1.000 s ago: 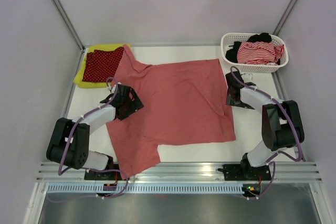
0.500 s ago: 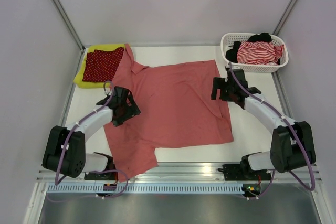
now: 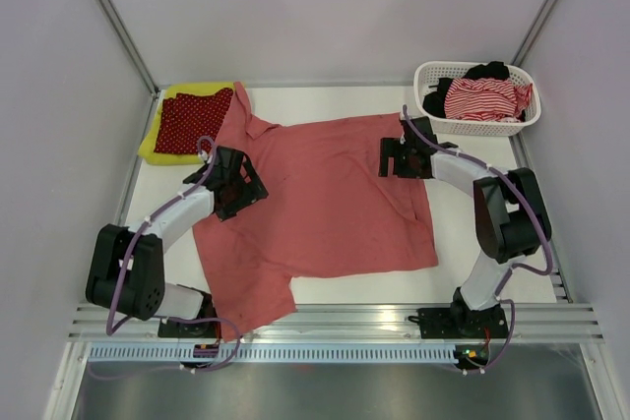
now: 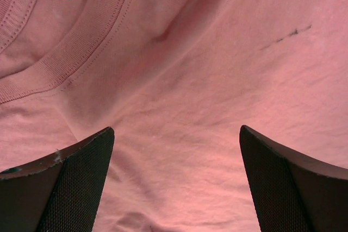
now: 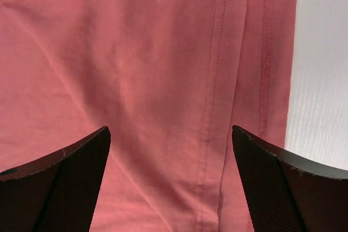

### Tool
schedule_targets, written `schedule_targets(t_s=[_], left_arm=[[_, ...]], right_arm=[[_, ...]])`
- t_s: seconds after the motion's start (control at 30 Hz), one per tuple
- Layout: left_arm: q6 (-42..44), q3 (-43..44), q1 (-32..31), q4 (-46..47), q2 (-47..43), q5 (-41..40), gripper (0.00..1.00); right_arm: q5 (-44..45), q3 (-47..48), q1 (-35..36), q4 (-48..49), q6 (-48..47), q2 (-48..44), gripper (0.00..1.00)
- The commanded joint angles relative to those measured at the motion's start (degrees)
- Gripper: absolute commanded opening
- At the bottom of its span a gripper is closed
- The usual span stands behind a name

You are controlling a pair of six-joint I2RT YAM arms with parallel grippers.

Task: Fold and stack the mixed laundry pile
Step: Fold the T-shirt at the center of the board.

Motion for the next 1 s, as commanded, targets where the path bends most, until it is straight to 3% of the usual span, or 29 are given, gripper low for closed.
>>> schedule_targets(t_s=[0.0,0.43,0.77,0.83,0.97], left_arm=[[2.3,1.9,0.1,1.4,0.8,1.2,1.00],[3.4,1.8,0.1,2.1,1.7,-0.1,1.00],[3.4,1.8,0.1,2.1,2.8,0.0,1.00],[3.4,1.8,0.1,2.1,2.7,-0.1,1.00],[3.5,1.8,0.1,2.2,2.9,-0.2,1.00]], right_arm=[[2.2,3.5,-0.1,1.5,-0.5,1.8,0.96],[2.9,4.4,-1.7,2.9,0.7,6.1,0.92],[0.5,4.6,-2.1,3.4,0.0,6.1,0.66],[1.4,4.9,-2.0,3.1,0.3,6.4,0.52],[1.7,4.8,-2.0,3.0,0.4,6.3,0.33]])
